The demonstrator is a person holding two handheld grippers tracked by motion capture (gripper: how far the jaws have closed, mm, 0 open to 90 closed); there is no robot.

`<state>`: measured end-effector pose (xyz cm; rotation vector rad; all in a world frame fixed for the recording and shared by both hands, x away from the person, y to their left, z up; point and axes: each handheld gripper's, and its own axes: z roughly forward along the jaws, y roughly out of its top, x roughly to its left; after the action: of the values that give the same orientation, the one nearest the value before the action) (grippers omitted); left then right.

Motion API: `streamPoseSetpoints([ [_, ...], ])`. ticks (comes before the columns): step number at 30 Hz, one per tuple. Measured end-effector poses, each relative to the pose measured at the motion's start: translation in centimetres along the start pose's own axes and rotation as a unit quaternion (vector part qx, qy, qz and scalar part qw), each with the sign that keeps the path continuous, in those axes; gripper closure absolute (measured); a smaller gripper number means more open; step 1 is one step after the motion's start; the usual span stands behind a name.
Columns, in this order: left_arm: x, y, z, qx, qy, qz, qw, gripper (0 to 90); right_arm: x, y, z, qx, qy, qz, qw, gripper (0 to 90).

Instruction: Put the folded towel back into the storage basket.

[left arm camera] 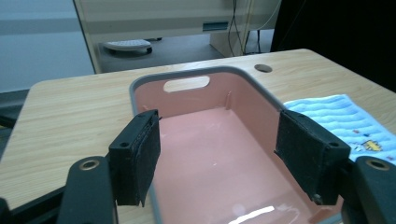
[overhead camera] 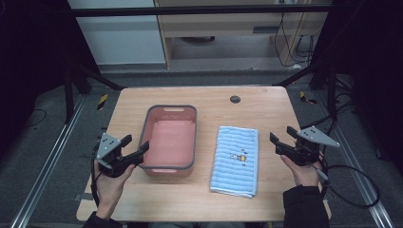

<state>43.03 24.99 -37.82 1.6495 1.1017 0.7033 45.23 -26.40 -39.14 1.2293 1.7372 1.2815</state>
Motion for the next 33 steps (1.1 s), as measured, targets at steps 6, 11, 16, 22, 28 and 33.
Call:
streamPoseSetpoints([
  [6,-1.1,0.3,0.5,-0.004,-0.010,0.003,0.9999,30.4,0.1,0.6,0.0,-0.004,0.003,-0.003,1.0000,32.6],
  [11,-2.0,0.5,1.1,-0.006,-0.018,0.005,0.9998,30.8,0.3,1.2,0.1,-0.006,0.003,-0.010,0.9999,32.9],
  [16,-3.0,0.5,1.7,-0.002,-0.026,0.014,0.9996,30.9,0.6,1.9,0.2,-0.010,0.002,-0.010,0.9999,32.5],
  [22,-3.8,0.8,2.2,-0.002,-0.030,0.020,0.9993,31.5,0.8,2.3,0.7,-0.009,0.003,-0.009,0.9999,34.8],
  [28,-5.2,1.2,2.8,-0.007,-0.039,0.028,0.9988,32.6,1.0,2.8,1.3,-0.005,0.005,-0.010,0.9999,37.4],
  [33,-6.0,1.2,3.4,-0.004,-0.048,0.031,0.9984,33.5,1.1,3.1,1.7,-0.003,0.007,-0.011,0.9999,38.6],
])
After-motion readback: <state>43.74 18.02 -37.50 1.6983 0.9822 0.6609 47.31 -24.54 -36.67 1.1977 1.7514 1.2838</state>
